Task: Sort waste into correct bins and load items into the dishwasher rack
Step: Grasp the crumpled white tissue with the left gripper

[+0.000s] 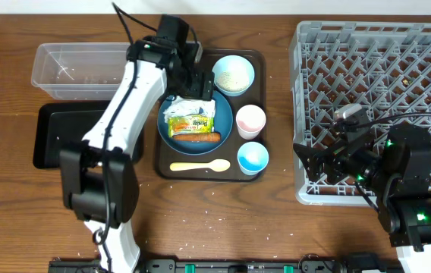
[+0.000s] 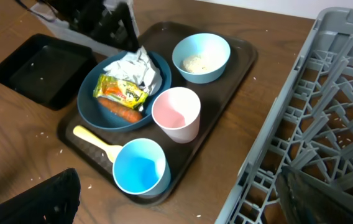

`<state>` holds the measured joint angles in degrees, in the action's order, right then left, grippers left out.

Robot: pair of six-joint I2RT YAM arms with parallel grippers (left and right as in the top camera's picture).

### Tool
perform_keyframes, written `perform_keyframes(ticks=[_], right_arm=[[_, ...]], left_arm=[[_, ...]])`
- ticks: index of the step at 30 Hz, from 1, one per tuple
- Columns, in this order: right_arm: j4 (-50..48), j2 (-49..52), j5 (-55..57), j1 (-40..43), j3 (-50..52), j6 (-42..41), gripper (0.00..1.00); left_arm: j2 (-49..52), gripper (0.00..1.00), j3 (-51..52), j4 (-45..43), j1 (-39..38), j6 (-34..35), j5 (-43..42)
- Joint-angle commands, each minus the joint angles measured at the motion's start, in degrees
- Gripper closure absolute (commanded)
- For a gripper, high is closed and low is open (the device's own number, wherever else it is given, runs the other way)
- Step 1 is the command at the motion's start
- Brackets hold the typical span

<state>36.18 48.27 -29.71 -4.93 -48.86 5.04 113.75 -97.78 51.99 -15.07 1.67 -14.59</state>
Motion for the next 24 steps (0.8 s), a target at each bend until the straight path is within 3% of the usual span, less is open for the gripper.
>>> perform_keyframes(ticks=[1, 7, 17, 19, 22, 24], right_arm=[[0.07, -0.26, -1.18, 0.42, -1.18, 0.83, 0.01], [0.11, -0.26, -1.18, 0.42, -1.18, 0.81, 0.01], [0.92, -0.26, -1.2, 0.42, -1.18, 0.79, 0.01], [0.92, -0.26, -1.2, 0.42, -1.18, 0.79, 0.01], [0.94, -0.26, -1.2, 0.42, -1.18, 0.79, 0.01], [0.94, -0.26, -1.2, 0.42, -1.18, 0.79, 0.01]], left_arm=[[2.14, 0.04, -0.9, 0.92, -0.87, -6.25, 0.85], [7.54, 0.04, -0.7, 0.87, -1.4, -12.48, 5.68], [13.6, 0.04, -0.7, -0.9, -1.4, -13.66, 9.11], [14.4, 0.16, -0.7, -1.31, -1.42, -13.66, 9.09], [15.19, 0.54, -0.63, -1.36, -1.42, -13.6, 9.05], [15.28, 0.66, -0.24, -1.75, -1.42, -13.6, 9.05]])
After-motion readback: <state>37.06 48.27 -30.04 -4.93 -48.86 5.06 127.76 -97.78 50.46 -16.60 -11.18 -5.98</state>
